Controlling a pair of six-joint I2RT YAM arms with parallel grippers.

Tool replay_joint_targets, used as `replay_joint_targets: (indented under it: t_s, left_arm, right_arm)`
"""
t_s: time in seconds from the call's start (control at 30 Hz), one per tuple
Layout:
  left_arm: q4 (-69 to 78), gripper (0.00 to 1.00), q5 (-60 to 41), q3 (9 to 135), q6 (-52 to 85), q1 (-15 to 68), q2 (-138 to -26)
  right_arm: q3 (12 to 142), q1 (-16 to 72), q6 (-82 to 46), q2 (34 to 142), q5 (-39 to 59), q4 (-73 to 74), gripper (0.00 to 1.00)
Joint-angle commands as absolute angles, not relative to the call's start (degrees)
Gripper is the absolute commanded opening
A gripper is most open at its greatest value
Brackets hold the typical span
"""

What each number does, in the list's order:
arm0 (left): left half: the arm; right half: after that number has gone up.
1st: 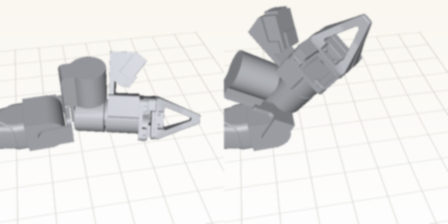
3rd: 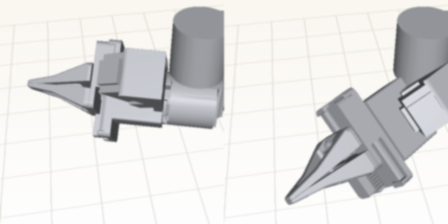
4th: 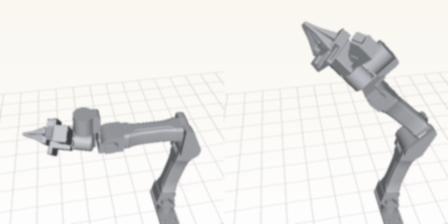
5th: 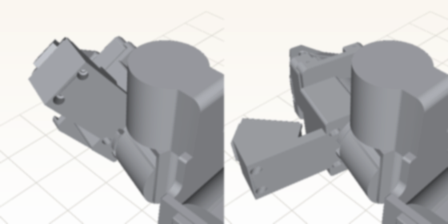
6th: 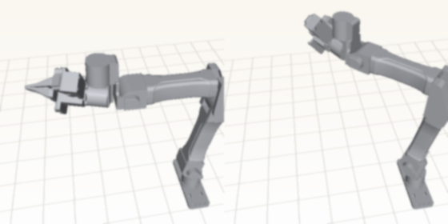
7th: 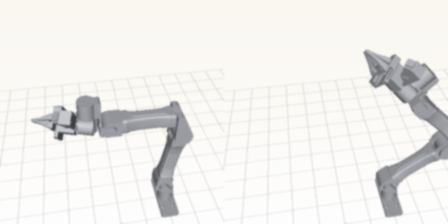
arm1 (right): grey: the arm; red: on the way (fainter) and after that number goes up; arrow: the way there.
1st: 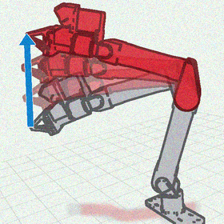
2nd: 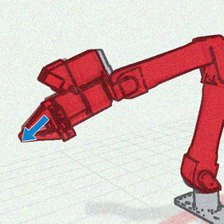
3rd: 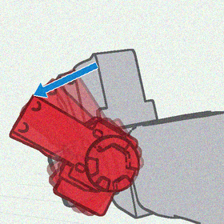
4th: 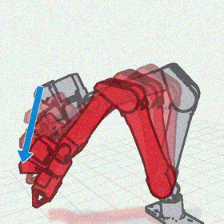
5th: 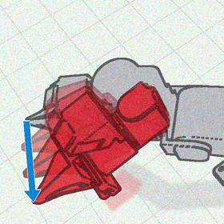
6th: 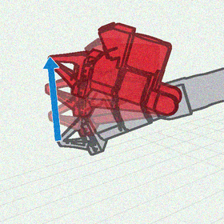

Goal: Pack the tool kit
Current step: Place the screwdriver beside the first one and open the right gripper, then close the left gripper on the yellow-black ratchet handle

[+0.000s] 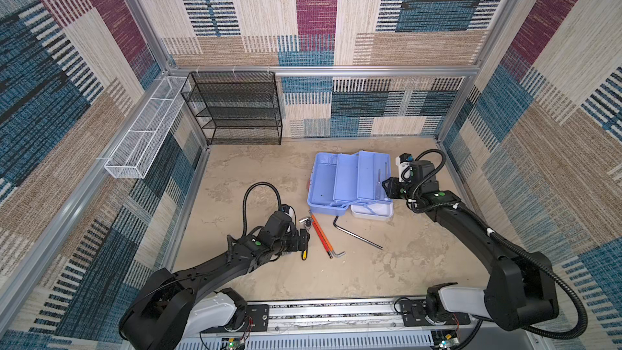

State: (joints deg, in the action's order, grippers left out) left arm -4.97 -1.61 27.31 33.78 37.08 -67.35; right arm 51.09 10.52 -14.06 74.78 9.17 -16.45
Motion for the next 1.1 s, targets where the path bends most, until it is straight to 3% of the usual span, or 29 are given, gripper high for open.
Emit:
replay_joint_targets:
  t_s: [0.0,0.33,0.77,1.07]
  left_arm:
    - [-5.6,0.95,-0.3,27.9,32.6,37.4,-67.5]
    - [-7.9,0.9,1.6,29.0,33.7,39.1,-67.6]
    - [-11.1,0.78,3.9,33.7,33.6,41.7,-74.6]
    - [-14.0,0.6,5.5,40.4,31.7,41.8,-83.9]
  right_arm:
    - [51.8,10.5,-14.8,74.2,7.4,-15.6,0.52]
    - [50.5,10.5,-13.2,68.7,8.2,-11.3,0.67]
    - [42.1,11.2,-11.6,62.8,12.9,-3.1,0.68]
    - [38.4,11.2,-10.2,59.7,11.0,-1.9,0.68]
